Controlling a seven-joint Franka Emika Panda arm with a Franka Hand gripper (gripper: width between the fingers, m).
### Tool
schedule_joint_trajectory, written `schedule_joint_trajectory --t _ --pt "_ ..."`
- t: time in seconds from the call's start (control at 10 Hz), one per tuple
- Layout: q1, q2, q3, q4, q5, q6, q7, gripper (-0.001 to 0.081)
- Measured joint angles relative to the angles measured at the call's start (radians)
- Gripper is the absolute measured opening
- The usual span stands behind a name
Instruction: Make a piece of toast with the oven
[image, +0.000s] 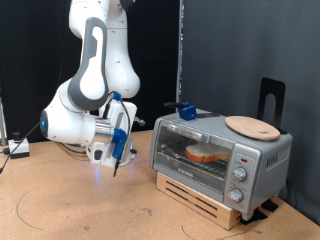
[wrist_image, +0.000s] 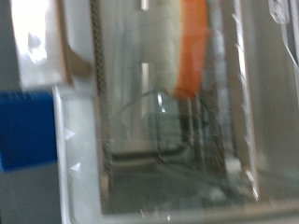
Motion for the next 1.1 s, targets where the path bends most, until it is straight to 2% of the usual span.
schedule_joint_trajectory --t 0.2,0.5,0.7,0.8,1.0,1.1 --pt "0.023 0.067 0.028 0.04 0.058 0.038 0.007 0.0809" --pt "0.071 0.158 0.047 0.107 0.076 0.118 0.176 0.0809" --pt "0.071 0.166 0.048 0.11 0.093 0.107 0.156 0.0809" --pt "0.077 0.193 0.055 0.131 0.115 0.105 0.142 0.0809" --pt "0.113 0.291 0.061 0.218 0.062 0.074 0.131 0.0809" --pt "0.136 0.328 0.064 0.258 0.035 0.099 0.125 0.0809"
